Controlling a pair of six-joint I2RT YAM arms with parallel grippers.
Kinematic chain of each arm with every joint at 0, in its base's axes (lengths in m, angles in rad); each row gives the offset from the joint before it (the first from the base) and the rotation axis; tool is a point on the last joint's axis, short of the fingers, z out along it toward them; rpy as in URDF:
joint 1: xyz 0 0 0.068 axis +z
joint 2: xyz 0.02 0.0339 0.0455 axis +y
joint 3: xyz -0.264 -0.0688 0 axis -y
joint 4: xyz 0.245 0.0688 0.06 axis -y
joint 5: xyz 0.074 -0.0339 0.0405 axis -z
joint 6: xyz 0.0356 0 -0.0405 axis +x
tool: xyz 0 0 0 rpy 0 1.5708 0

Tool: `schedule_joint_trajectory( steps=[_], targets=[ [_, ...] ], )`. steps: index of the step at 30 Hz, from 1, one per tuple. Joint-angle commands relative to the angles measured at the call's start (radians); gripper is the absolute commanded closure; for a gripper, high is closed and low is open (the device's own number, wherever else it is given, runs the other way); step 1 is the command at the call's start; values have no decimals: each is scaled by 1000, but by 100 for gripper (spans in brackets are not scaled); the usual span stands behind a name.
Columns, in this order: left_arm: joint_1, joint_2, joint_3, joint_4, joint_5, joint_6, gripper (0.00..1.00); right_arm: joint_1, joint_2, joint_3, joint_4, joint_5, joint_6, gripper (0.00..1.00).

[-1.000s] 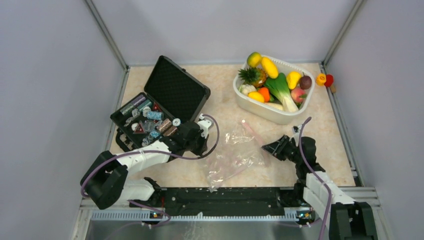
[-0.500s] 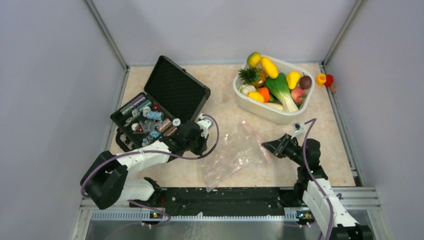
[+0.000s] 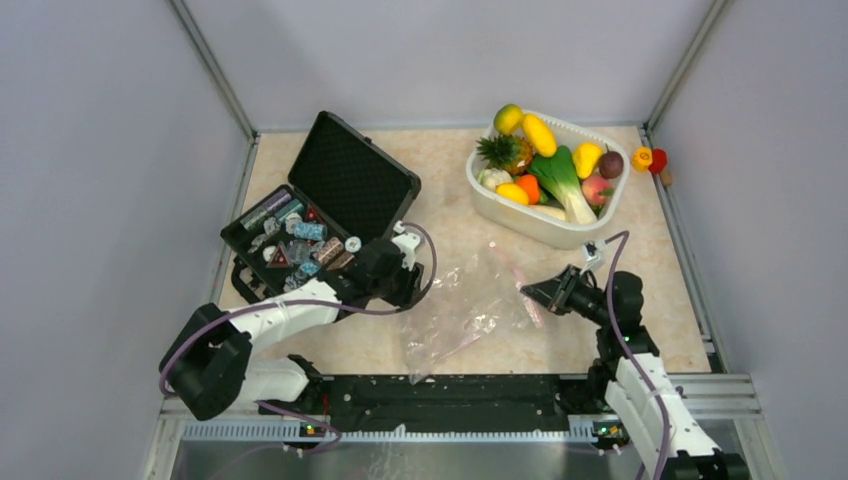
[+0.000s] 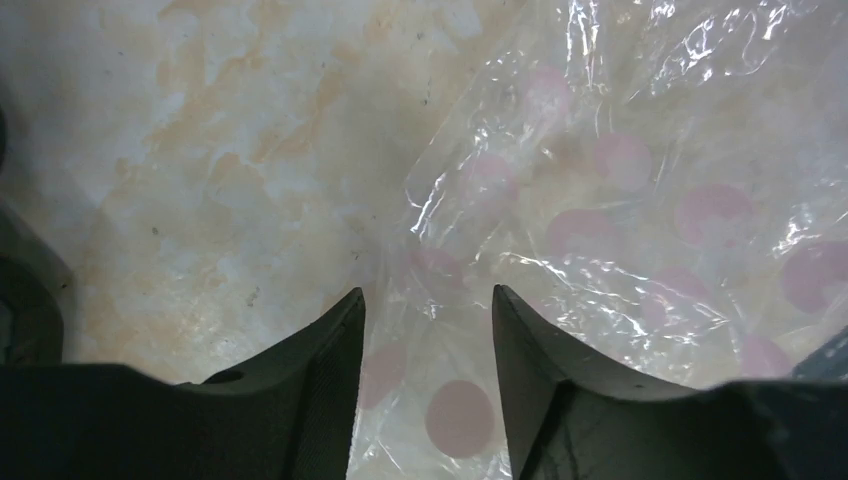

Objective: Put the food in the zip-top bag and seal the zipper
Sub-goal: Pick up the zipper food storage bag at the center of the board.

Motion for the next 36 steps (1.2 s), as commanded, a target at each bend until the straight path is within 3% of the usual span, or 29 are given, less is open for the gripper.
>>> schedule_joint_trajectory(
  steps=[1,4,9,16,23,28,36],
  targets=[
    [-4,-86,95,-4,-37,-102,39,8,-66,94,-72,-14,-70,100],
    [-2,-162,147,-53,-77,-128,18,9,-83,153,-195,-10,-145,100],
    [-1,-283,210,-31,-19,-184,7,55,-95,216,-259,-32,-197,100],
    [-8,-191,328,8,181,-399,9,291,-44,337,-354,140,-304,100],
    [-53,-116,388,-50,165,-505,13,562,21,398,-408,410,-359,100],
    [-88,-58,459,-167,100,-582,14,640,42,428,-386,534,-386,100],
    [-94,55,518,-172,191,-651,12,720,63,452,-312,555,-470,100]
  ],
)
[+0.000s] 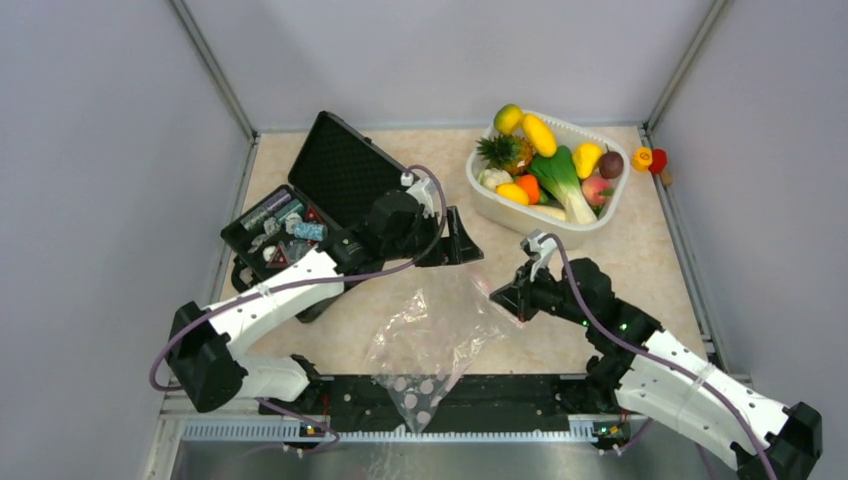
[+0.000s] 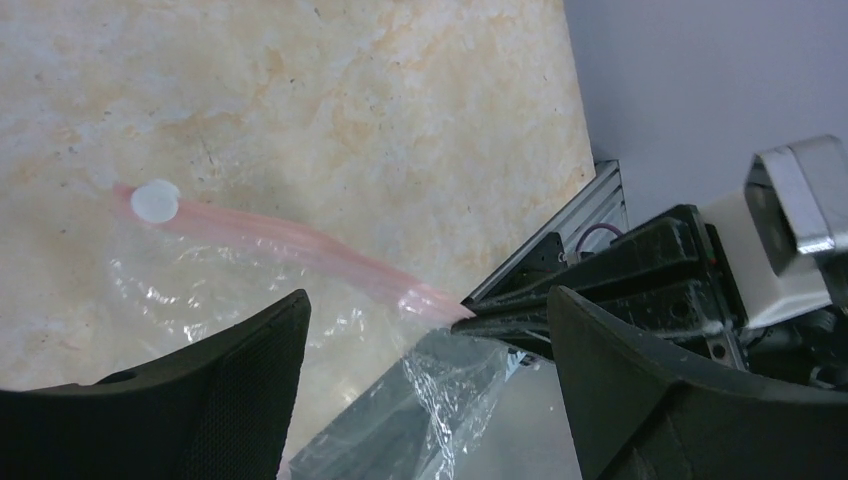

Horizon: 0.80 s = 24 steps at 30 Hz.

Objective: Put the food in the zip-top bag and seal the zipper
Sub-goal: Pick up the zipper food storage bag at the center of the board.

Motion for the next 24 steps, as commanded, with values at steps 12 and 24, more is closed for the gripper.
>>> schedule_joint_trajectory(
  steps=[12,24],
  targets=[
    [-3,130,74,-77,99,-16,20,103,10,70,79,87,-129,100],
    [-4,192,116,-149,102,38,22,187,12,81,111,146,-173,100]
  ],
)
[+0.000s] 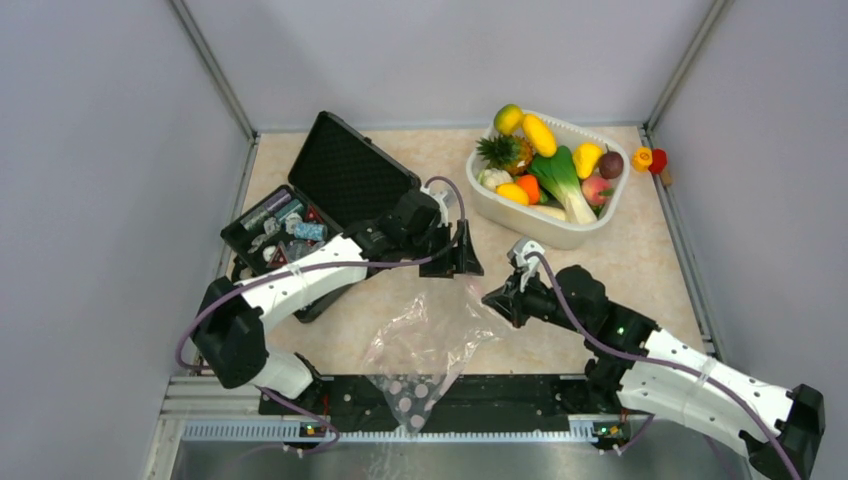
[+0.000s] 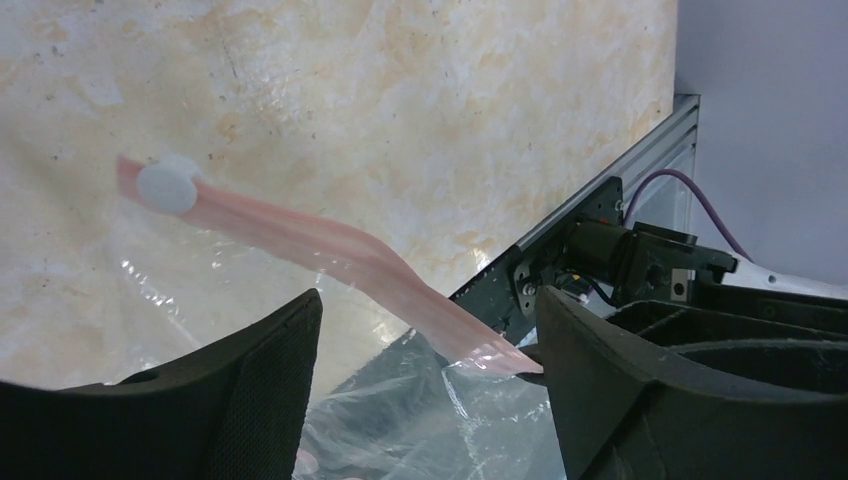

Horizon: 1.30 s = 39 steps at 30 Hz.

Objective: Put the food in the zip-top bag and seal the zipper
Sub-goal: Pick up the zipper food storage bag at the center of the board.

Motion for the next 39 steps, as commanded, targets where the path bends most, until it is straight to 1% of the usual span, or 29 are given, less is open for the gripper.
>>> schedule_joint_trajectory(
  steps=[1,8,11,12,14,17,19,20,24,27,28,30,32,33,34,36,38,39],
  targets=[
    [-3,20,35,-10,21,28,25,34,-2,62,71,45,-39,100],
    [-4,40,33,-12,46,45,43,78,25,82,69,78,-63,100],
    [-4,39,40,-28,32,55,58,92,37,87,57,97,-67,100],
    [-3,35,42,-32,25,58,61,92,40,86,57,101,-67,100],
    [-3,26,40,-35,14,61,74,92,40,84,54,111,-61,100],
    [-3,13,37,-37,2,68,88,91,40,78,54,112,-53,100],
    [-3,9,38,-39,4,74,98,92,41,71,55,150,-41,100],
    [-3,6,37,-37,7,76,100,91,41,68,55,154,-37,100],
    [-3,-17,33,-26,4,83,100,91,39,58,48,192,-18,100],
    [-3,-79,33,-16,-51,100,100,92,39,48,39,243,-4,100],
    [-2,-105,33,-11,-85,111,98,92,39,49,36,267,-3,100],
    [-1,-165,40,-10,-162,131,62,92,35,55,46,307,-6,100],
    [0,-228,47,-12,-242,153,46,92,28,76,65,358,-9,100],
    [1,-257,54,-15,-278,160,29,92,27,95,71,391,-20,100],
    [2,-290,59,-14,-321,169,23,91,29,123,68,422,-40,100],
    [4,-348,66,-11,-387,190,20,92,37,200,39,485,-101,100],
    [6,-397,73,-19,-431,202,12,92,54,293,-4,524,-171,100],
    [7,-418,76,-22,-442,207,11,91,64,337,-27,531,-201,100]
  ],
)
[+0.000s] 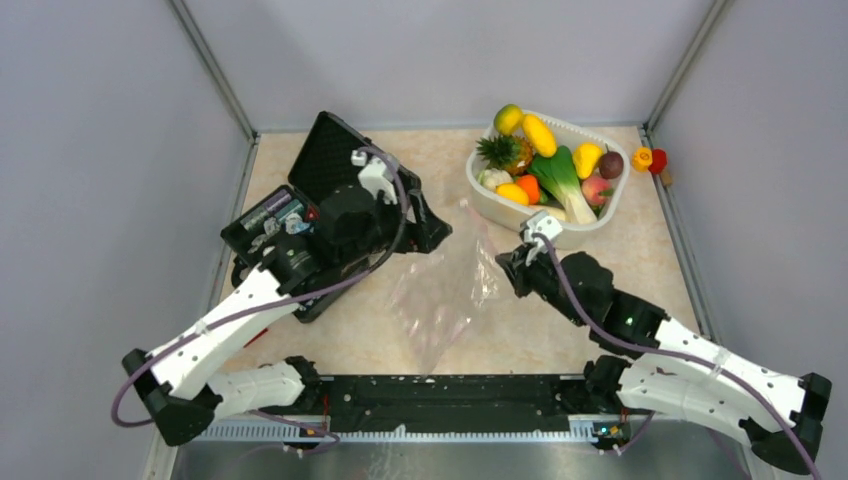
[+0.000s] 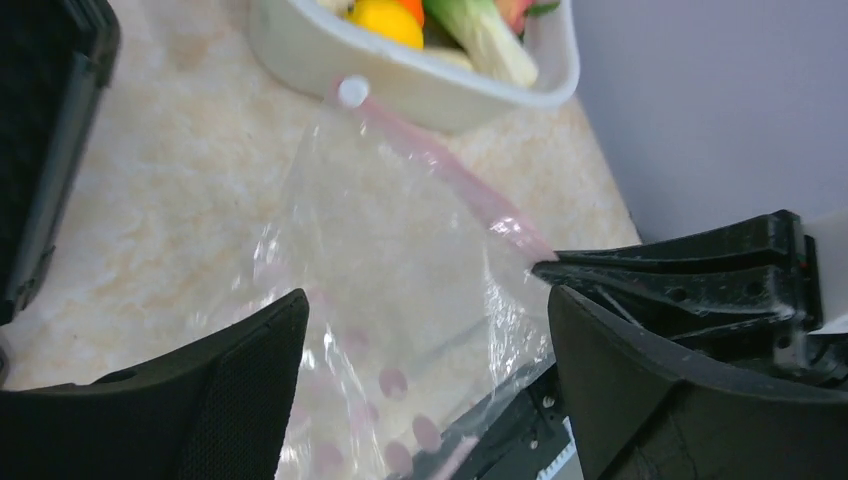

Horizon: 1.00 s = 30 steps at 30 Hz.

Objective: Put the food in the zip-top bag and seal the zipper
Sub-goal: Pick up the zipper food storage bag at the center of the board, then open the zipper of the food storage bag.

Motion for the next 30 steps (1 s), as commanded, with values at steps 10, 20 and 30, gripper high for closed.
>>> schedule_joint_trajectory(
  steps=[10,20,30],
  targets=[
    [9,-160,-10,24,-153,-1,3,13,178,254,18,-76,-200,100],
    [15,-160,-174,161,-137,-74,9,45,188,61,268,-25,-47,100],
    [15,-193,-268,312,-33,-87,25,44,173,64,285,4,26,100]
  ],
)
